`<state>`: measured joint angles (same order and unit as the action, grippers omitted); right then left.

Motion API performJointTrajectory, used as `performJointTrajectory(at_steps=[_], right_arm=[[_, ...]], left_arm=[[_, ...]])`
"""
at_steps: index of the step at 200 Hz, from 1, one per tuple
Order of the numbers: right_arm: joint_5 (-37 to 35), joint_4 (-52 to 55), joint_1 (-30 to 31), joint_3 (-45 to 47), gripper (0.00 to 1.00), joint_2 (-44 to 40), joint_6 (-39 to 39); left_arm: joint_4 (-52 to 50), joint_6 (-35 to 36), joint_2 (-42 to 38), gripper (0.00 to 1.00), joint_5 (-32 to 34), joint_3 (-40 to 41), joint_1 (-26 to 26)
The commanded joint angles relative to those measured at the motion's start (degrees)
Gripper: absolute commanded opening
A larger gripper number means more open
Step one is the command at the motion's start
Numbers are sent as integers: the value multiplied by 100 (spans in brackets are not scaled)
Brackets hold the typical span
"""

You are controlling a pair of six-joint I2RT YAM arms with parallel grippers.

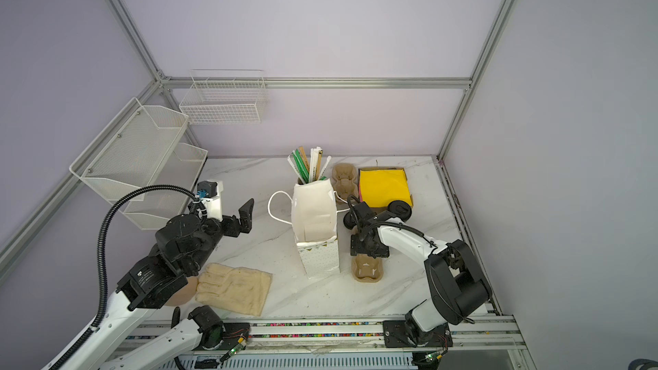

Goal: Pack a coffee takeout order
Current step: Pick up the cup tray from the middle-right of the table.

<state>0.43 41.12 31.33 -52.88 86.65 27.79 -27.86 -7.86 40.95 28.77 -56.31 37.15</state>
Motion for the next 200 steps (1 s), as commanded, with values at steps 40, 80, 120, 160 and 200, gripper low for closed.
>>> performJointTrajectory(at_steps=[40,80,120,160,200], right_arm=[[-266,161,49,50,79,-51,25],[-222,139,47,120,74,-67,33],[-218,286,48,-14,74,-190,81],[-309,584,48,-233,74,-392,86],[-375,780,48,-275,74,-649,107]], left_arm=[[244,118,7,100,32,235,-23],[254,119,4,100,38,244,-33],[254,127,8,100,52,244,-32],[260,127,21,100,45,244,-28],[261,126,14,100,42,253,-32]])
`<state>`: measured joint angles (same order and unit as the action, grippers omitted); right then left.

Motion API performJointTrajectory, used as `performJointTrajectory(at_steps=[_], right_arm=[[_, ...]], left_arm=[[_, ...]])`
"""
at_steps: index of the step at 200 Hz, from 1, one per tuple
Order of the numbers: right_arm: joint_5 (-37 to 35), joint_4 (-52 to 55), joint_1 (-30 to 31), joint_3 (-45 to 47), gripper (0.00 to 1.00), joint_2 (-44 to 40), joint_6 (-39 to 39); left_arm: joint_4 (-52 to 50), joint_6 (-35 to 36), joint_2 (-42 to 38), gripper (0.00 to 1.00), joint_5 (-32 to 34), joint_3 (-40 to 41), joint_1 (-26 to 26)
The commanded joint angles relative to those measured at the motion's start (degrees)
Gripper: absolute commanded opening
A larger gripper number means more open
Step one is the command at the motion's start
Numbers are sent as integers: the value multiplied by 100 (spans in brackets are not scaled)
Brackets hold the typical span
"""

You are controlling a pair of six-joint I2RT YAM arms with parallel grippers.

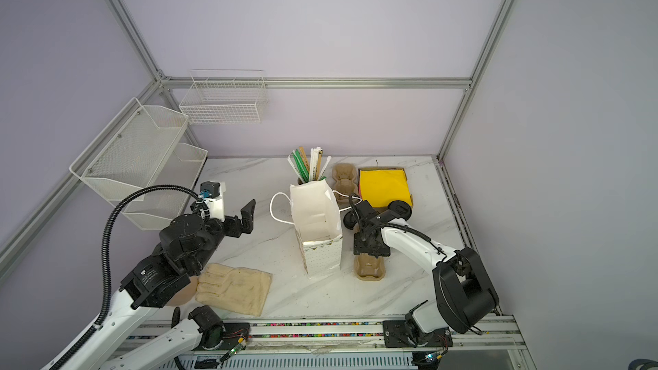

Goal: Pack a coffee takeout order
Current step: Pick up the cup tray from the middle-right of the table.

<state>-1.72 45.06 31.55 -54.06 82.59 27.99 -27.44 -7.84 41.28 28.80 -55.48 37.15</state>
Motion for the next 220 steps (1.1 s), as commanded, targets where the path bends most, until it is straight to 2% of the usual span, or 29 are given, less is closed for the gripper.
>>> performJointTrajectory(at_steps=[1,70,126,220], right_arm=[[-162,393,27,-157,74,-251,86],[-327,799,27,-317,75,-809,96],[-128,1026,27,-280,75,-1311,128],[-908,2061,27,-1979,75,-1236,111]], left_arm=[[220,129,-12,100,43,169,-32],[212,116,80,100,-19,143,-41],[212,108,128,100,-33,126,-49],[211,88,137,100,-64,141,-58]])
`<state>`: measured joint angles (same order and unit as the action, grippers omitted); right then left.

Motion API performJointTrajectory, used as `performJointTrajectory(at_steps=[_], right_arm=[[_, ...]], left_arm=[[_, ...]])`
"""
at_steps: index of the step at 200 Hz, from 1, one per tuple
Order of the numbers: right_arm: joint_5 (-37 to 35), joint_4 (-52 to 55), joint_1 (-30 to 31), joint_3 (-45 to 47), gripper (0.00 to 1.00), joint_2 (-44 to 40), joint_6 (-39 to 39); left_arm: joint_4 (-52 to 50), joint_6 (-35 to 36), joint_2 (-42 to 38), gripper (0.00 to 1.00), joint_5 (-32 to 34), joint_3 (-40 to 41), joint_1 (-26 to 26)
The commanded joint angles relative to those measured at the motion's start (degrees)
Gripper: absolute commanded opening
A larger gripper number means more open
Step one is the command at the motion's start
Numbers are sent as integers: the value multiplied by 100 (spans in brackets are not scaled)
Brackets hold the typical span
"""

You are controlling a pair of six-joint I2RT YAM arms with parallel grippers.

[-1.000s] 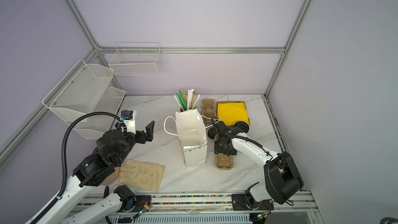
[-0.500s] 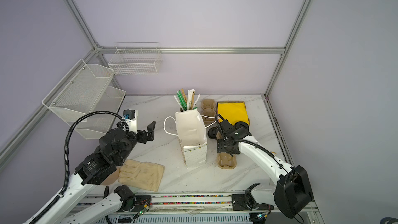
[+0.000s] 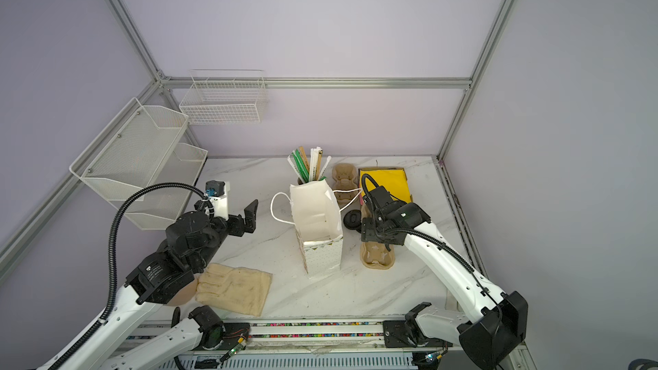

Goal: Pack a coffee takeout order
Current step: Pick up the cup tray from the middle-right of the table, then place the cup tray in the takeout bag.

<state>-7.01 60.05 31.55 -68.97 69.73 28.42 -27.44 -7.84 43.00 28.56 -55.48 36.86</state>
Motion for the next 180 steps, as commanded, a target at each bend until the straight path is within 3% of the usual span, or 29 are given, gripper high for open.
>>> performJointTrajectory(at_steps=[1,121,180], right_arm=[[-389,570,27,-505,75,53,63],[-1316,1420,27,-3402,76,713,-600],[-649,1309,28,-4512,75,1270,-860]], left_arm=[[212,89,-32,100,-41,146,-30],[223,81,30,100,-83,171,-45],[234,80,59,100,-96,185,-65]])
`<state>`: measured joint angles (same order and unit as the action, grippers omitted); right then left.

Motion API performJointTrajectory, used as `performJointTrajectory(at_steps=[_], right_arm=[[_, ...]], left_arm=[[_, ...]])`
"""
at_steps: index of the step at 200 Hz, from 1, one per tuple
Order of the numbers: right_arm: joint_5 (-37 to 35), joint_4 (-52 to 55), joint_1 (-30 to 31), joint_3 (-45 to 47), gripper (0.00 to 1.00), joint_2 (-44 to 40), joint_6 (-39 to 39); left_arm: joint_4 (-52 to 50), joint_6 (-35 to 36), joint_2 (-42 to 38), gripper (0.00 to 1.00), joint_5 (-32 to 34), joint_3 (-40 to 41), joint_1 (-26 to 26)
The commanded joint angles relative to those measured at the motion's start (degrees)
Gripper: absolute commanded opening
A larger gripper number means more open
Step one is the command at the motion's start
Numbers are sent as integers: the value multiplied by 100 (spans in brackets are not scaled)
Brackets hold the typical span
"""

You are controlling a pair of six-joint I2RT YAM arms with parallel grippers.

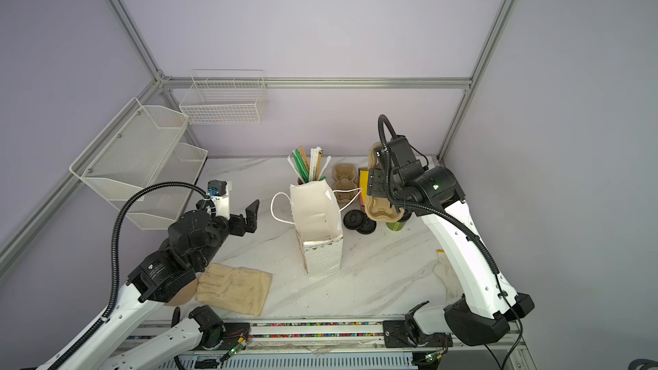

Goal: Pack a coffee takeout order
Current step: Place the cup tray in the takeout bag.

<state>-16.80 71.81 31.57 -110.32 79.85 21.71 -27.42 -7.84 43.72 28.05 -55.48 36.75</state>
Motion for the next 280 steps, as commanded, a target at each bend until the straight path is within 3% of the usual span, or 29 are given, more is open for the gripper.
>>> performJointTrajectory(at_steps=[1,46,124,171,280], right_arm=[[350,128,25,-394,75,267,-196],[865,62,231,-1088,75,744,-223],[545,279,1678,-2089,75,1607,410],[621,95,2156,-1594,75,1813,697],[940,-610,2193,68,75,1647,791]], left_arm=[[234,80,-13,100,-46,186,-54],[245,80,-19,100,-35,200,-84],[246,80,-26,100,-45,222,-107],[248,80,-13,100,-74,218,-116],[248,77,-124,100,-72,248,-116]])
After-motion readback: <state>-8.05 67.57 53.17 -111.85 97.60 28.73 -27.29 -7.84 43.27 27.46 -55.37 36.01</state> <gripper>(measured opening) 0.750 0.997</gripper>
